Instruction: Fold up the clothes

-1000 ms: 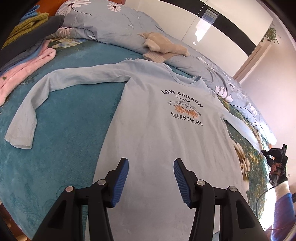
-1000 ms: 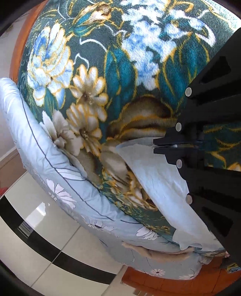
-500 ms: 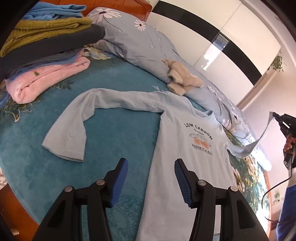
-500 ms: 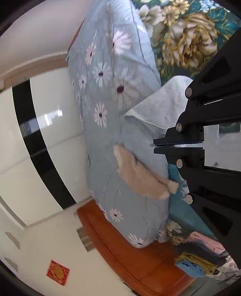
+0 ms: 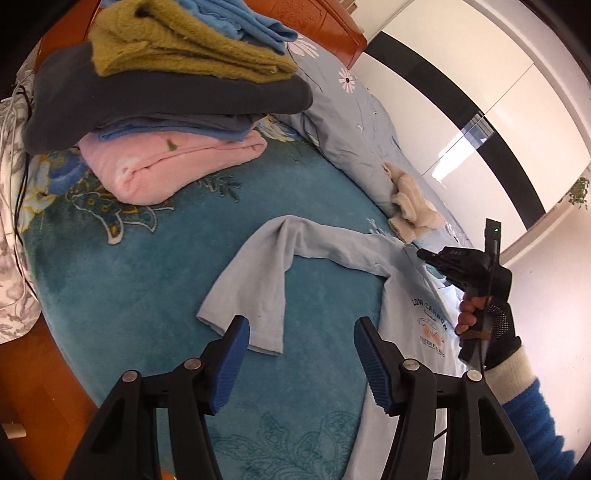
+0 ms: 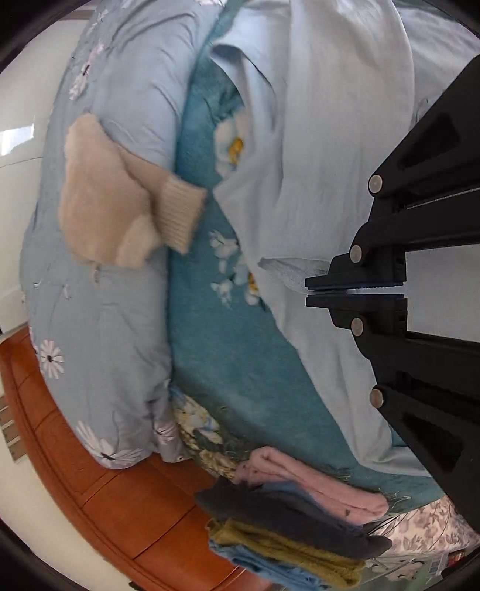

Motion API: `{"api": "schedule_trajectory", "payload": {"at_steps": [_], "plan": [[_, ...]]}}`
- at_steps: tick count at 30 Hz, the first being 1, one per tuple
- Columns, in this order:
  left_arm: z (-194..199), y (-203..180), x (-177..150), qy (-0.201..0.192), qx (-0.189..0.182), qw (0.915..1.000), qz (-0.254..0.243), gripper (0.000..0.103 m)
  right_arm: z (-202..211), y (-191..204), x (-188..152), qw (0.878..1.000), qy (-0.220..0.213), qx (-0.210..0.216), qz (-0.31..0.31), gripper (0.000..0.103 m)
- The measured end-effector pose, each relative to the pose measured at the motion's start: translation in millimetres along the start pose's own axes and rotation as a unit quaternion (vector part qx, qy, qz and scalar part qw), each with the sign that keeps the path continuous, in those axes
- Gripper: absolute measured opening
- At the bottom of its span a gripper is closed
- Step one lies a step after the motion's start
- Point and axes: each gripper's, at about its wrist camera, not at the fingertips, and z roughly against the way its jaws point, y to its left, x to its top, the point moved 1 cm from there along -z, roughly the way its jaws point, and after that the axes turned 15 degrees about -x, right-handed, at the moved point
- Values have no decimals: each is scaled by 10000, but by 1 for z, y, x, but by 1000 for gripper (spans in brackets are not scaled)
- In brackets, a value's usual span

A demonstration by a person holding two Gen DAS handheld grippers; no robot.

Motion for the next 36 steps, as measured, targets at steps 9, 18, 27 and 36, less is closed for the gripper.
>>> {"api": "schedule_trajectory", "payload": {"at_steps": [9, 18, 27, 36], "plan": [[-26, 31, 3, 327, 371, 9982, 336, 63, -14, 5, -21, 9975, 312, 640, 24, 5], [-51, 50, 3, 421, 827, 9936, 648, 65, 60, -30, -60, 9938, -268, 1017, 350, 21], [-48, 59, -1, -54, 444, 9936, 1037, 62, 93, -92, -110, 9921, -410, 1182, 102, 29], [-33, 49, 9, -579, 681, 9927, 803, 5, 92, -117, -126, 9918, -323, 1231, -134, 29]]}}
